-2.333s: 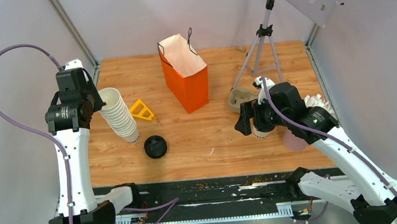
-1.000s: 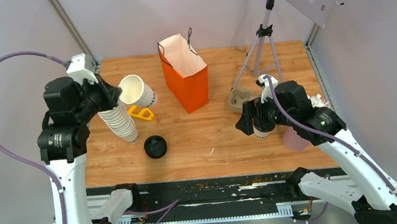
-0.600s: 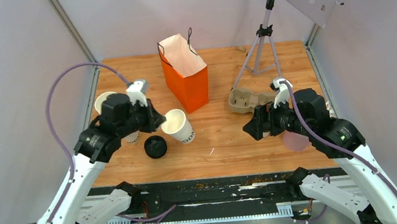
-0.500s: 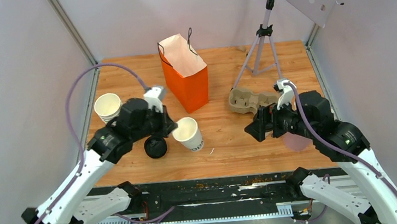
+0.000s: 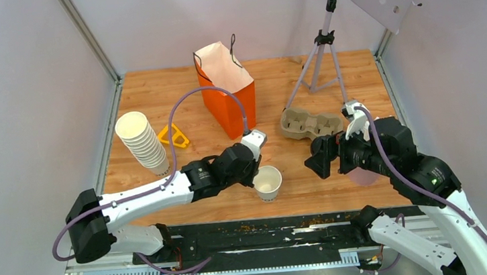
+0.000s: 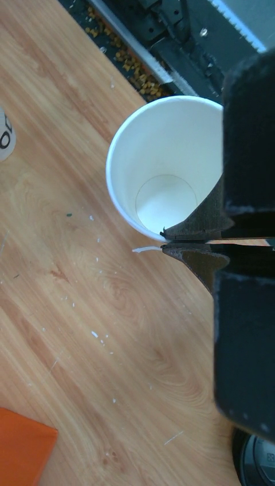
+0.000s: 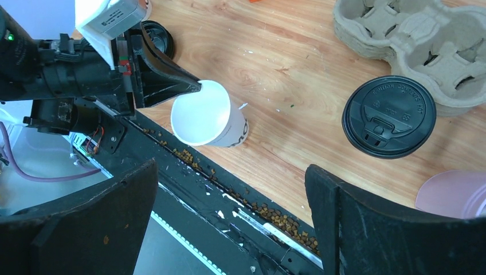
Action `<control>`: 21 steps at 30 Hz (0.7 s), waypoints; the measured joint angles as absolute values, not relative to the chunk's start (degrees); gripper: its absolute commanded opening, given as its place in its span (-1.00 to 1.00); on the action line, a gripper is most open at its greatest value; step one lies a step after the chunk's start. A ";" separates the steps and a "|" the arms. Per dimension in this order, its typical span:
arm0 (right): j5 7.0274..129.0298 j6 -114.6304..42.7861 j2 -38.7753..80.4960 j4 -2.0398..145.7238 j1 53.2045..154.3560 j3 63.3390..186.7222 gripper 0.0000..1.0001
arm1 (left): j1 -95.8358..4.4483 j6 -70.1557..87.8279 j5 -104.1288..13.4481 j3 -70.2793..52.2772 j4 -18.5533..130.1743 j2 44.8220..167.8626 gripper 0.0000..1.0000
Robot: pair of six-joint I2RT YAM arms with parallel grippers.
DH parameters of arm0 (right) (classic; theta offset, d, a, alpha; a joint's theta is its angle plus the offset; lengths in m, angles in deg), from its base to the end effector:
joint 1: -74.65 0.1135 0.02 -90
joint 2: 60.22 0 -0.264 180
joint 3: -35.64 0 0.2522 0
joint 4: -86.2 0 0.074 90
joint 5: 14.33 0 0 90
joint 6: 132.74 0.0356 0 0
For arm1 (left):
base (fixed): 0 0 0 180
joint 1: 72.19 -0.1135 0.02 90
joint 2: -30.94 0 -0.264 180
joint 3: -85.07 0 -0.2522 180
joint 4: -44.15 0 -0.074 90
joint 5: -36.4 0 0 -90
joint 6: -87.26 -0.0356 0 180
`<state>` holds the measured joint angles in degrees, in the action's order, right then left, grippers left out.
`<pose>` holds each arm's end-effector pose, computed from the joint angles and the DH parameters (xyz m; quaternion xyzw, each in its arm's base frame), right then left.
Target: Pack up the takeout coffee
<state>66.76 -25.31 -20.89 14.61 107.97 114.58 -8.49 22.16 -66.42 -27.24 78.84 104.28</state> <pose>0.0828 0.0610 0.3838 -0.1578 0.8583 0.2686 0.4077 0.1303 -0.2459 0.2712 0.2554 0.8662 -0.2189 0.3694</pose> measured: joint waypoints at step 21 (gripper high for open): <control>68.60 -26.29 -24.80 8.39 107.97 113.67 1.00 | -8.47 20.44 -73.11 -33.45 70.60 103.45 0.19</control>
<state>68.60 -26.29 -24.80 8.39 107.97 113.67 -8.47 20.44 -73.11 -33.45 70.60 103.45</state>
